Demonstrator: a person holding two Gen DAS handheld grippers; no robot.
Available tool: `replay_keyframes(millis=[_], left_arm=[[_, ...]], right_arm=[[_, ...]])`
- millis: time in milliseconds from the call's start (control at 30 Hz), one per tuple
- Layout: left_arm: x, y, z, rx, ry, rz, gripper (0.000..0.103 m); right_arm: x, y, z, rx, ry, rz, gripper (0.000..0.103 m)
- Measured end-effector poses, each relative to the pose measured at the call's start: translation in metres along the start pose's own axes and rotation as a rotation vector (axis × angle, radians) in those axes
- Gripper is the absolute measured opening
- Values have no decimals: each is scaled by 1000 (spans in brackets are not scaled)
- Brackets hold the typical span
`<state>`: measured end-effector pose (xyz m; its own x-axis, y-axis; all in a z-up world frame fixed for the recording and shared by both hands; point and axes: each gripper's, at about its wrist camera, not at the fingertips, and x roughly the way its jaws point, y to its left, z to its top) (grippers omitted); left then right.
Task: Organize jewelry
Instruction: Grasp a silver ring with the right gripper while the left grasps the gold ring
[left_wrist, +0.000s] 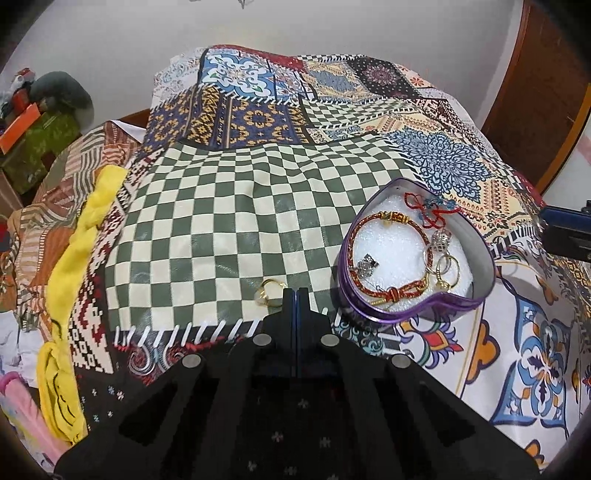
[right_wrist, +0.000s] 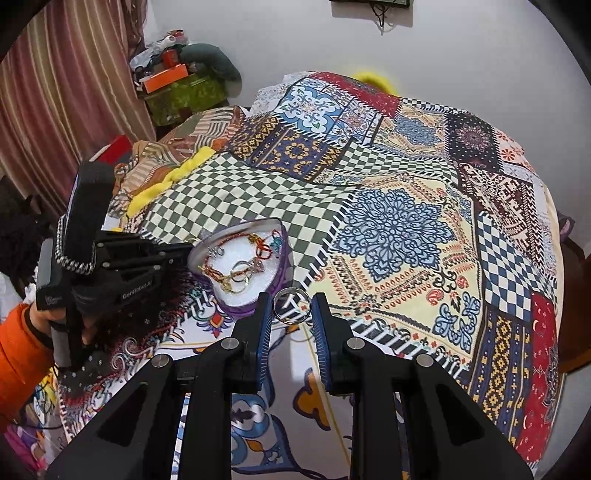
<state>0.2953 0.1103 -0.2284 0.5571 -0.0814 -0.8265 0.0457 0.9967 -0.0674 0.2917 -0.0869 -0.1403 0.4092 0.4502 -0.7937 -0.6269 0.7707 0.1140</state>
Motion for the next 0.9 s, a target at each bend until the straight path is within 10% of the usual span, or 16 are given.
replay_keyframes(millis=[233,667,900], left_arm=[[-21,8,0,1,-19,-25,0],[13,17,8,-6,62,-37,37],[18,6,5,49,20,26,24]], right_arm=[[1,5,3,-1,-8,17,20],[13,17,15,-18,2,50,20],[20,16,15,-11,11,52,20]])
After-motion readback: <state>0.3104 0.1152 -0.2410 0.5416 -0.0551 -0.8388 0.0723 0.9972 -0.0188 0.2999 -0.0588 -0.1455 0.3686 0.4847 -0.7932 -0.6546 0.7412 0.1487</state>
